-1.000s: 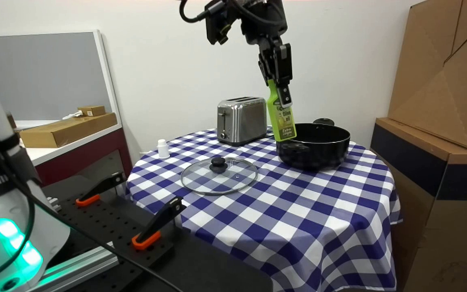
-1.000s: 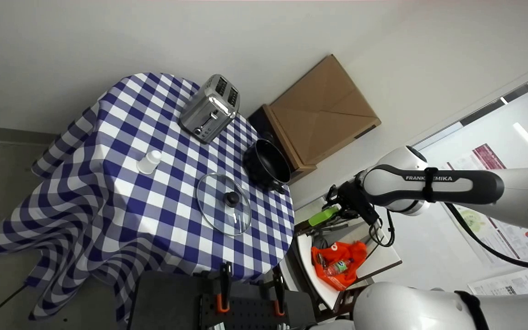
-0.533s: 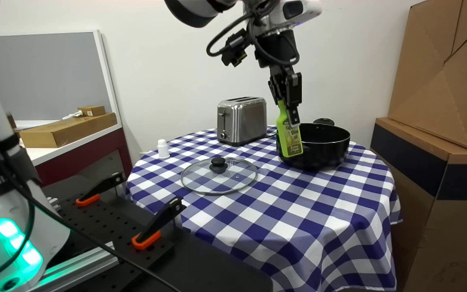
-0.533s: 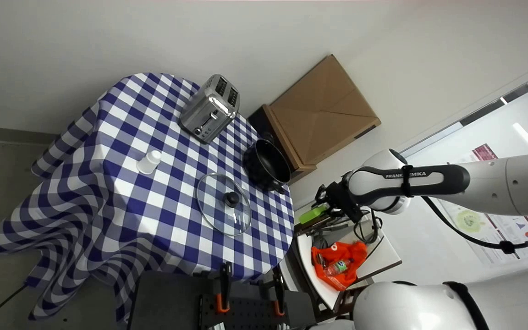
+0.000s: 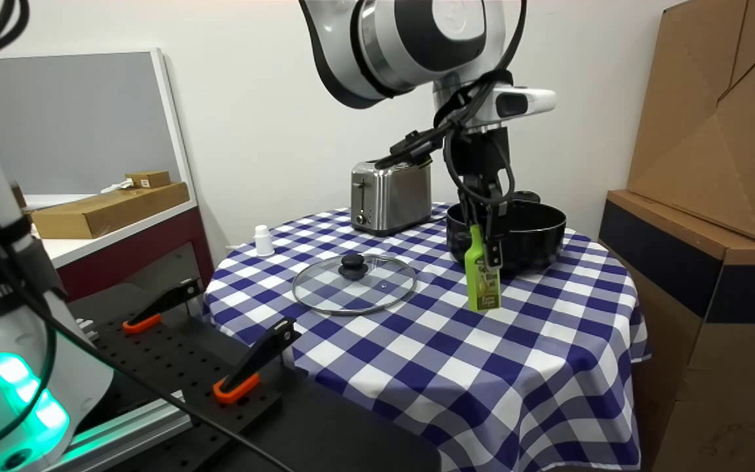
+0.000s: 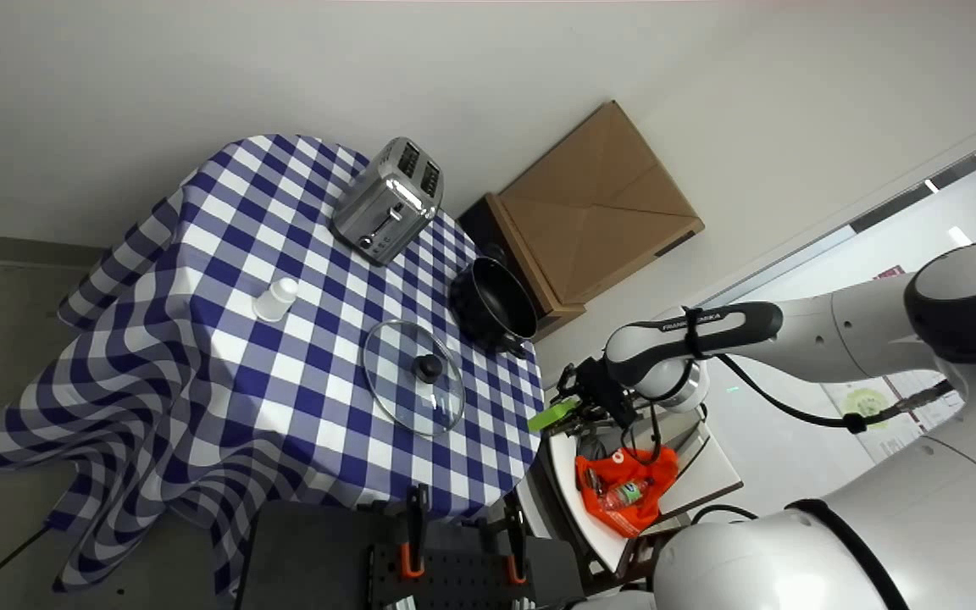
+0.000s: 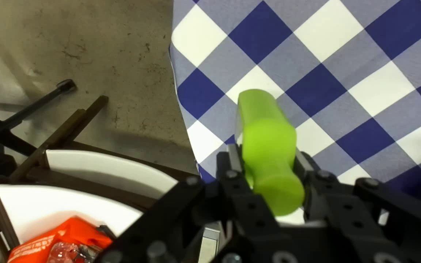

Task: Move the green bottle to the right

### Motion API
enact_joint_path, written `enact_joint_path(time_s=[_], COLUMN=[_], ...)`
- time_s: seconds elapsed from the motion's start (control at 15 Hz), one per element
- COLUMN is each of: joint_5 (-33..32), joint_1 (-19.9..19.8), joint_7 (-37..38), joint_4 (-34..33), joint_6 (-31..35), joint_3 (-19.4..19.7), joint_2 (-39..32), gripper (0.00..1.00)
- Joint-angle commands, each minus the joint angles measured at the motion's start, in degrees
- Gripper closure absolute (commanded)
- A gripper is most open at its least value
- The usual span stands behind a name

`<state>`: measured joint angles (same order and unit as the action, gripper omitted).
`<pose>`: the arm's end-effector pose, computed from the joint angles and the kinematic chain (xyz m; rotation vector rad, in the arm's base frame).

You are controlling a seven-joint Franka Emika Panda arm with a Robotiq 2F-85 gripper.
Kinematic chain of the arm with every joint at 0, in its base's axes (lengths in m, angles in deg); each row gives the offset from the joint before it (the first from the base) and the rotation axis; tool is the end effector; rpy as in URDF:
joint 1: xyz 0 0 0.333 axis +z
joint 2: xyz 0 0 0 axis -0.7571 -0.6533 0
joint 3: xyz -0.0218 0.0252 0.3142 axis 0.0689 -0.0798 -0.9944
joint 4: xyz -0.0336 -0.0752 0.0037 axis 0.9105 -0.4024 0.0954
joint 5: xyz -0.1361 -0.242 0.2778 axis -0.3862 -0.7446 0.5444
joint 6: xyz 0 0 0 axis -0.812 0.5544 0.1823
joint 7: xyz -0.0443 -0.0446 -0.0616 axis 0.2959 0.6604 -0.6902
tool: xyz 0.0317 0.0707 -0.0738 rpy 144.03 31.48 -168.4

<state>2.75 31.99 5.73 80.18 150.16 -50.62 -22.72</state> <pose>0.4279 -0.2501 0.1972 2.6867 -1.2613 0.1325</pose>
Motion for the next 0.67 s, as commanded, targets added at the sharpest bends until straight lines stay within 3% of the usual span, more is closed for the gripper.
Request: enact_joint_path(time_s=[0.0,0.6], joint_5=[7.68,16.59], joint_1=[1.60,2.63], joint_7=[-7.13,-14.63], joint_4=[-3.90,-10.24], joint_6=[1.14,0.37], joint_3=[1.76,1.73], joint_2=[-5.85,-14.18], gripper=[0.92,0.92])
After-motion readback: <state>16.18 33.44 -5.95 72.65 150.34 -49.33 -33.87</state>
